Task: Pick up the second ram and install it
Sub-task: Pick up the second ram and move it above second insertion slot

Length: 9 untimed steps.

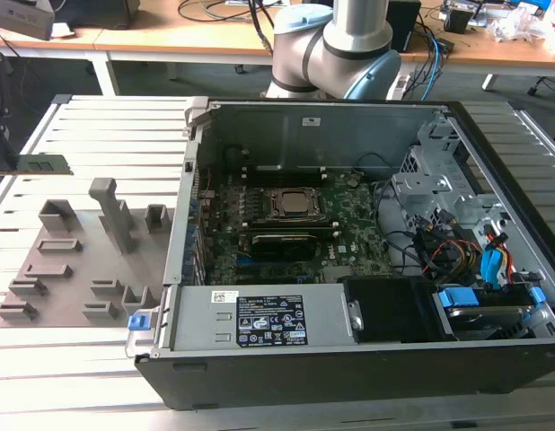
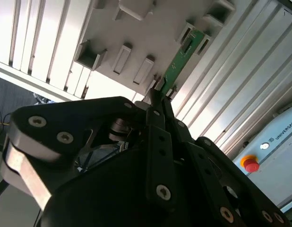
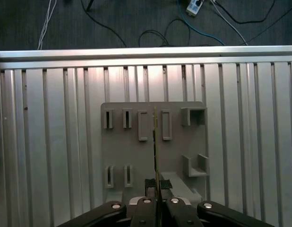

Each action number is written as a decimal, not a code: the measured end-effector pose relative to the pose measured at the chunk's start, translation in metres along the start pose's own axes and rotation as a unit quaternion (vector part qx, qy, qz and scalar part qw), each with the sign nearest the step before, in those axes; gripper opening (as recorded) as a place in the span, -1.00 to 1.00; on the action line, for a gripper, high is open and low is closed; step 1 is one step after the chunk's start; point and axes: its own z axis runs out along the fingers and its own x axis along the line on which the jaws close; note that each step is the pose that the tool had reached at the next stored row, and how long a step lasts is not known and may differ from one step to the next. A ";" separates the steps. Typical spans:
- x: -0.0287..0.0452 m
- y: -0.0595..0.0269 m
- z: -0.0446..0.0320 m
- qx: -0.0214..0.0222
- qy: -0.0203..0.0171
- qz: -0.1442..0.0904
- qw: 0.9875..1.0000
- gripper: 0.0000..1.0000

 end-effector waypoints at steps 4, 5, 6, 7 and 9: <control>-0.0003 -0.0035 -0.0001 0.000 0.000 0.000 1.000 -0.73; -0.0004 -0.0053 -0.0001 0.000 0.000 0.000 1.000 -0.73; -0.0006 -0.0101 -0.0003 0.000 0.000 0.000 1.000 -0.73; -0.0009 -0.0164 -0.0004 0.000 0.000 0.000 1.000 -0.73; -0.0016 -0.0309 -0.0008 0.000 0.000 0.000 1.000 -0.73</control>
